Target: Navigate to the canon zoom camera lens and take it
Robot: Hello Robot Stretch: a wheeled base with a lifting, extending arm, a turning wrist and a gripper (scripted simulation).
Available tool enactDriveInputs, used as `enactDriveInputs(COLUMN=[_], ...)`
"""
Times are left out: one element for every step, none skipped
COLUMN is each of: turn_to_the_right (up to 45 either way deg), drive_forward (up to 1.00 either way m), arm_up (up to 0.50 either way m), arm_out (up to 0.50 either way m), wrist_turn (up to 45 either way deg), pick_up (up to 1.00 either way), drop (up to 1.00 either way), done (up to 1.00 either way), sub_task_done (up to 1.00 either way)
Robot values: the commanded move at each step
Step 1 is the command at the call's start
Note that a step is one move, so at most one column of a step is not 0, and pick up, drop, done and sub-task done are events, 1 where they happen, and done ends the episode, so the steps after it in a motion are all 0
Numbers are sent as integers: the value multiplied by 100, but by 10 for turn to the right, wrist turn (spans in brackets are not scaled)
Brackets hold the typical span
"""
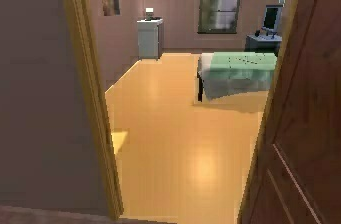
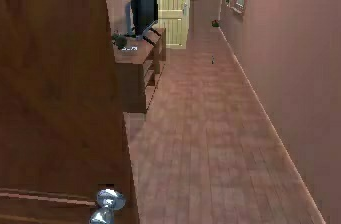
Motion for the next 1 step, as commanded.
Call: enactDriveInputs(turn_to_the_right=[0], drive_forward=[100], arm_up=[0], arm_out=[0], wrist_turn=[0], pick_up=[0], drop=[0], done=[0], sub_task_done=[0])
